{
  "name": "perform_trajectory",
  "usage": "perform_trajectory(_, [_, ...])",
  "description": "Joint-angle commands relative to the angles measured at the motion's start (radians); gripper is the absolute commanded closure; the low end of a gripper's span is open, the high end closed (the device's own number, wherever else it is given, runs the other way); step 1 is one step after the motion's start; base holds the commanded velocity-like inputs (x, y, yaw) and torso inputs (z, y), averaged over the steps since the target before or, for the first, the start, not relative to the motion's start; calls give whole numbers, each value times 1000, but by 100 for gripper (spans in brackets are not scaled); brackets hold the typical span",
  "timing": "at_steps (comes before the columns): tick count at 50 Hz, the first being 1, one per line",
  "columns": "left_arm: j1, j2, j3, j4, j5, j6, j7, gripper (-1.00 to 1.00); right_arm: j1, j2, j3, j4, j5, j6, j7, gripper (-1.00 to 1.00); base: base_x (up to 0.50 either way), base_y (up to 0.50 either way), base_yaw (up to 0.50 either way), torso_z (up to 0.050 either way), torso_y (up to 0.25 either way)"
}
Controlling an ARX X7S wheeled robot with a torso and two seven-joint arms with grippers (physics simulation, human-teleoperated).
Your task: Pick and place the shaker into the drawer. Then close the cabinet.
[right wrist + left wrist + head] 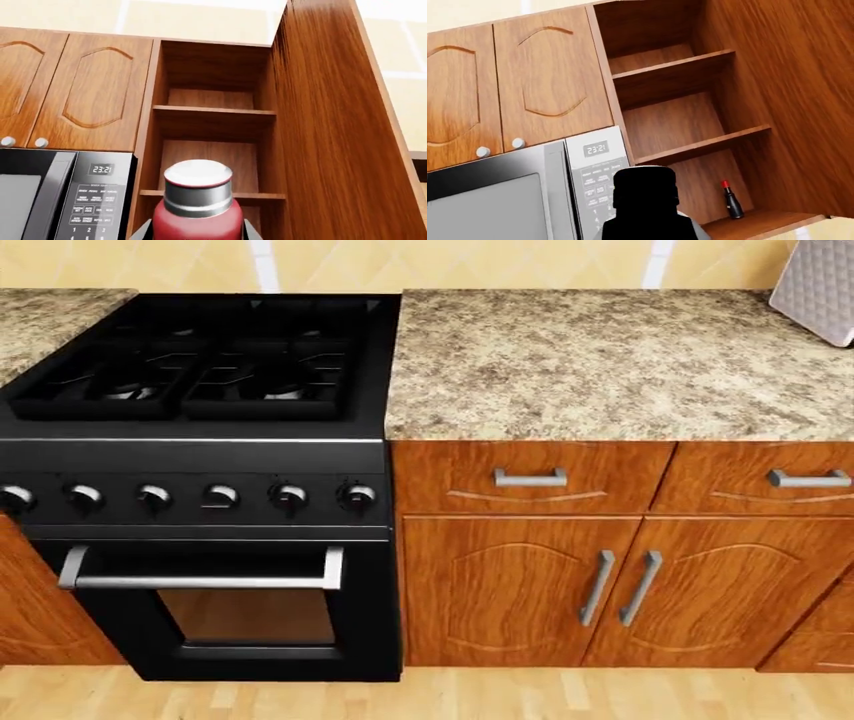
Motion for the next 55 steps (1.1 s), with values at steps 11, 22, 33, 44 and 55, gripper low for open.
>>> perform_trajectory(11, [33, -17, -44, 177, -32, -223, -39, 100, -155, 84, 106, -488, 148, 332, 106, 100, 0, 0, 0, 0, 0])
perform_trajectory(22, [226, -75, -116, 676, -124, -530, -170, 100, -306, 97, 209, -767, 274, 530, 189, 100, 0, 0, 0, 0, 0])
perform_trajectory(33, [576, -88, -294, 1249, -240, -881, -330, 100, -548, 172, 418, -1030, 909, 712, 669, 100, 0, 0, 0, 0, 0])
perform_trajectory(44, [689, -144, -373, 1330, -586, -886, -623, 100, -649, 226, 422, -1079, 1149, 666, 844, 100, 0, 0, 0, 0, 0])
perform_trajectory(55, [841, -204, -421, 1436, -822, -882, -838, 100, -761, 284, 427, -1154, 1294, 620, 936, 100, 0, 0, 0, 1, 0])
